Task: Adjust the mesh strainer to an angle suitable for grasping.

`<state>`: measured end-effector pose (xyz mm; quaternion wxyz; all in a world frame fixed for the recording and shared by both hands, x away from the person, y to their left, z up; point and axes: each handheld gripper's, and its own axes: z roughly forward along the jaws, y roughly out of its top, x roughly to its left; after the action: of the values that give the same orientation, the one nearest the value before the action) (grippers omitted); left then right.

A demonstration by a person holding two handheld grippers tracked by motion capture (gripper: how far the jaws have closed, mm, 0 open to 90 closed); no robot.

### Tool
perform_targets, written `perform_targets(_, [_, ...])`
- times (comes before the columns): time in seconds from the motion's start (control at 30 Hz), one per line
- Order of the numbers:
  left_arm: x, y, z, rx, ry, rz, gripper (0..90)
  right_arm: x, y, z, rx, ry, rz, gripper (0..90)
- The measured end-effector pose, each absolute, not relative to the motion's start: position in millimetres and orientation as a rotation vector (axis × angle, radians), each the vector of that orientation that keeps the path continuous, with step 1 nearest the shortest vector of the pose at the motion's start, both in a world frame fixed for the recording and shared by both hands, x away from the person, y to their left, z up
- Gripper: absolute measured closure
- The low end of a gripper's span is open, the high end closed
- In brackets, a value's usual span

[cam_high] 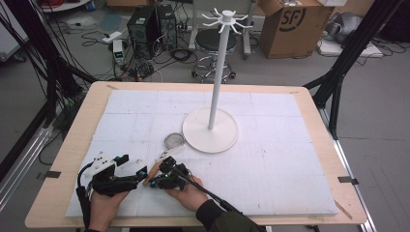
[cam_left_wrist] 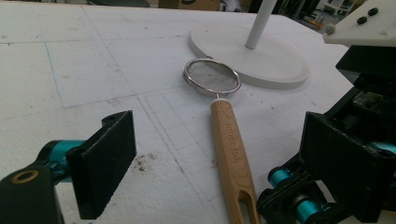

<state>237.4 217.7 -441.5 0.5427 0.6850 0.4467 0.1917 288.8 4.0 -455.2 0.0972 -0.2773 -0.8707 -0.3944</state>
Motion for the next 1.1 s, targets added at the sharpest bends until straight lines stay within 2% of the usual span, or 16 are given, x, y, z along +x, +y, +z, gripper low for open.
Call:
perform_targets(0.4, [237,221,-442,1.622,1.067,0.458,11.5,292,-6,-445,-0.789,-2.652,-1.178,90.0])
perform_targets(0.53, [236,221,-442,1.618,1.071,0.458,11.5,305,-19,-431,-0.863,-2.639,-1.259,90.0])
perform_targets(0.7, [236,218,-442,1.632,1.057,0.454,11.5,330,-29,-431,-0.968,-2.586,-1.319,90.0])
perform_targets(1.1, [236,219,-442,1.628,1.053,0.442,11.5,375,-22,-432,-1.084,-2.493,-1.304,90.0])
